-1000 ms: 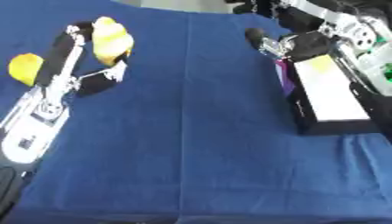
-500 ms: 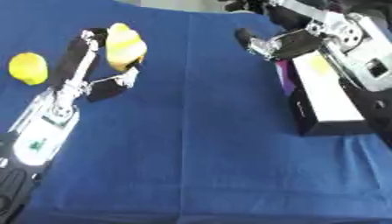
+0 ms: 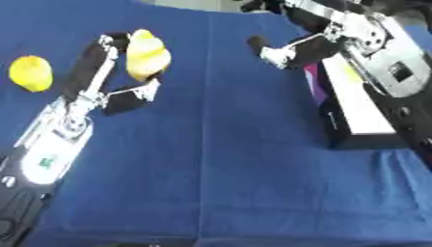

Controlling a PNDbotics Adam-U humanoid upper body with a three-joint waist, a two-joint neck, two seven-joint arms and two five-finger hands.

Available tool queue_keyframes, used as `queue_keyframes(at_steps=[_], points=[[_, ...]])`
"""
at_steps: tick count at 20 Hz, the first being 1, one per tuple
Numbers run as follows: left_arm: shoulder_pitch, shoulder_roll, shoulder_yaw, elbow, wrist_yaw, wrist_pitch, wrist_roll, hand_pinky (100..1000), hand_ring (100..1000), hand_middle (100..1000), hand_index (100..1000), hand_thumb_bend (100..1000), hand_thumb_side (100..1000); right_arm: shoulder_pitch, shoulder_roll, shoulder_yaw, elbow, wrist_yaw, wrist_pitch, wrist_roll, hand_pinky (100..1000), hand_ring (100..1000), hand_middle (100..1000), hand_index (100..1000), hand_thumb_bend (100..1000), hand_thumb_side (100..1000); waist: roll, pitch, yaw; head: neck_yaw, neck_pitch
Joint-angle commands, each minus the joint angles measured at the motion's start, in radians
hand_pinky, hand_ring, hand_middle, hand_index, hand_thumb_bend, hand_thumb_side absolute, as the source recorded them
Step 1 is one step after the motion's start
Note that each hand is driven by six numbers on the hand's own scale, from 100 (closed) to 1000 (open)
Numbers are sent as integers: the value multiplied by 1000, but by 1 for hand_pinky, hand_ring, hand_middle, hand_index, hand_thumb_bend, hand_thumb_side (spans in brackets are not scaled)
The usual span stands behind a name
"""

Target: Pick up the objects with one hand, pass them to the other hand, and then place them into the box on the other side of the table.

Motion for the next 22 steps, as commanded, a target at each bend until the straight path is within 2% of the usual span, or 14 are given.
queue_keyframes(at_steps=[1,14,22], points=[[-26,-11,-8,-12,-21,-10,-3,734,577,507,558,100,223,-21,-26,-9,-3,10,-6,0,935,1000,1000,1000,100,226,-7,3,-1,-13,-3],[-44,-25,-62,-47,9,-65,-54,736,576,505,558,100,220,-47,-23,4,19,34,-31,67,935,1000,1000,1000,100,199,-7,17,9,-36,-10],[-51,-41,-78,-64,17,-82,-75,736,572,505,558,100,214,-61,-12,15,43,53,-76,182,941,1000,1000,1000,100,211,-13,25,13,-48,-17]])
